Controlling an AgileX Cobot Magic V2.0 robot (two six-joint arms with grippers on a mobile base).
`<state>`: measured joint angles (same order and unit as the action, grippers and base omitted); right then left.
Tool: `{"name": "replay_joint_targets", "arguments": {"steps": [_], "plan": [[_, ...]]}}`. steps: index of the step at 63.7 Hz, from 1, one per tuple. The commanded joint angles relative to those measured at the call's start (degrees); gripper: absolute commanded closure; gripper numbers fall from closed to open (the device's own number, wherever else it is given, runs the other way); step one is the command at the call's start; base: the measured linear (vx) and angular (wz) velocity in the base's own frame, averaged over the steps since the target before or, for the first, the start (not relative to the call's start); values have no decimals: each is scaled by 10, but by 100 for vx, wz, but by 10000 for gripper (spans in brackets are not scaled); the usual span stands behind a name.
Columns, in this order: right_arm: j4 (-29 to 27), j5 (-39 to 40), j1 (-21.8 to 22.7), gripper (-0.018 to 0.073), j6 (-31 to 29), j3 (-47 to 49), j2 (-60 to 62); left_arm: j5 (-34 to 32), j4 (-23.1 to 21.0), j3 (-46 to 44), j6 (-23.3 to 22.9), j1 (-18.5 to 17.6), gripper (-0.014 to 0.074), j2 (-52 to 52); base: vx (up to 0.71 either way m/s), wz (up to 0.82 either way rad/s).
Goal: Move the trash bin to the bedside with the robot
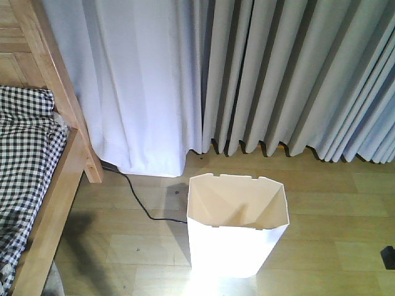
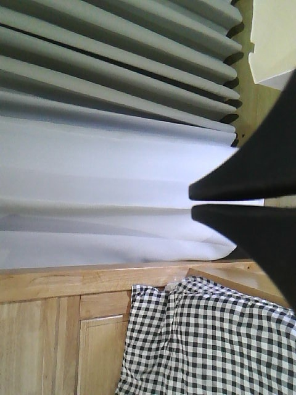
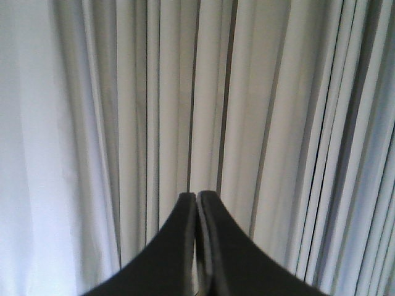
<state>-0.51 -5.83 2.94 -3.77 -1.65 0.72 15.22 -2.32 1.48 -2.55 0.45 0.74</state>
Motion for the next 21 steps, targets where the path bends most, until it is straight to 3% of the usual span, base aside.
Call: {"name": "replay_joint_targets", "arguments": {"steps": [1,21], "plan": [[5,47,4,568,-6,-4,6,-40,-2,7,-3,1,602,8,0,0],[5,47,4,568,-6,-4,6,-40,-2,7,-3,1,602,8,0,0]]}}
